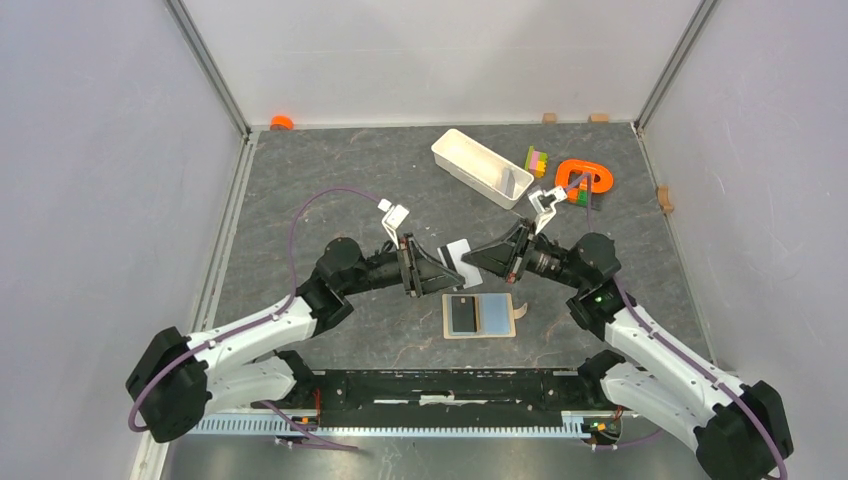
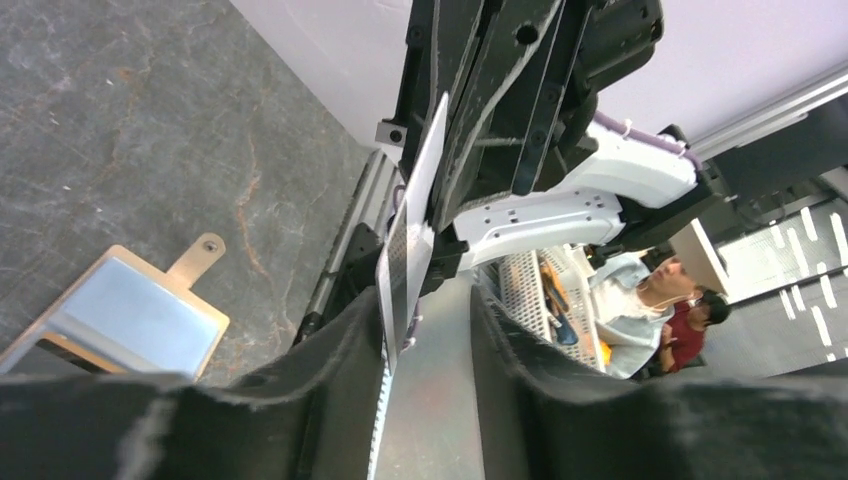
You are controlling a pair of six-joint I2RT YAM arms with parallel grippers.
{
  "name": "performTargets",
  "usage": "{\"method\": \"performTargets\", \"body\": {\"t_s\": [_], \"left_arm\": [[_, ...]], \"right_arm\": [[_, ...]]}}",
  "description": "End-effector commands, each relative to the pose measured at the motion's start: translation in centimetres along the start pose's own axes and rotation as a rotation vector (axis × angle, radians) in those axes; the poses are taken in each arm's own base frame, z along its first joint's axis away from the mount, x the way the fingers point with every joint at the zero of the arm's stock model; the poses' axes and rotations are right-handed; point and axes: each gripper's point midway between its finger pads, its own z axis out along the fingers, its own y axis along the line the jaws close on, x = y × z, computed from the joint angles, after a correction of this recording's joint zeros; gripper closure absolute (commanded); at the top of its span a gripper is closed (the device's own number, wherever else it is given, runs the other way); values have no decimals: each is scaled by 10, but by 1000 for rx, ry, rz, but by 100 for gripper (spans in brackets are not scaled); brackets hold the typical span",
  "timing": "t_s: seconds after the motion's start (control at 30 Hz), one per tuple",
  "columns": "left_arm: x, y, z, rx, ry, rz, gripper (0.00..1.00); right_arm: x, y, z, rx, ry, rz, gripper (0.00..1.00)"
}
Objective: Put the credit cards into the card holder
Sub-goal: Pick up the credit card from the storage box, then insert the credit card into the card slot.
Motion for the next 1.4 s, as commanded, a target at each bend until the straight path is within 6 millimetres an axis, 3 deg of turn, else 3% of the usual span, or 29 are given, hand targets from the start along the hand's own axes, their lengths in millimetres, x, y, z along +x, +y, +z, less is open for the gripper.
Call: {"method": "performTargets", "body": {"t_s": [0.0,0.1,0.17,0.2,0.27,0.33,0.43,0.57,0.7,0.9,1.13,1.27,1.37], "left_arm": [[-17,-19,4,69,-64,12,66],[-15,-11,4,45,-73,-7,88],[-12,-2,4,12,-69,-26,98],[-7,6,4,-17,-57,-42,98],[2,22,3,-79,-31,-66,98],[16,40,2,-146,20,-90,98],[43,69,-1,-260,127,-145,98],[72,94,-4,-348,243,-220,98],[95,113,-3,-392,329,-271,98],[120,127,5,-414,421,-308,97],[128,135,14,-414,439,-343,97],[132,140,18,-411,442,-371,97],[134,141,23,-389,436,-397,97]], "right_arm": [[-2,11,0,-52,-20,-4,100],[7,0,-1,-11,5,-2,97],[15,-17,-4,74,45,-20,72],[18,-27,-7,137,66,-24,58],[28,-58,-19,312,119,-47,42],[38,-84,-38,483,175,-62,31],[48,-118,-73,728,235,-97,25],[66,-153,-130,1043,328,-106,25],[83,-169,-159,1172,394,-104,29],[106,-178,-160,1155,431,-65,35],[124,-186,-159,1141,465,-39,46],[128,-189,-157,1135,468,-31,61],[131,-192,-161,1148,477,-30,77]]}}
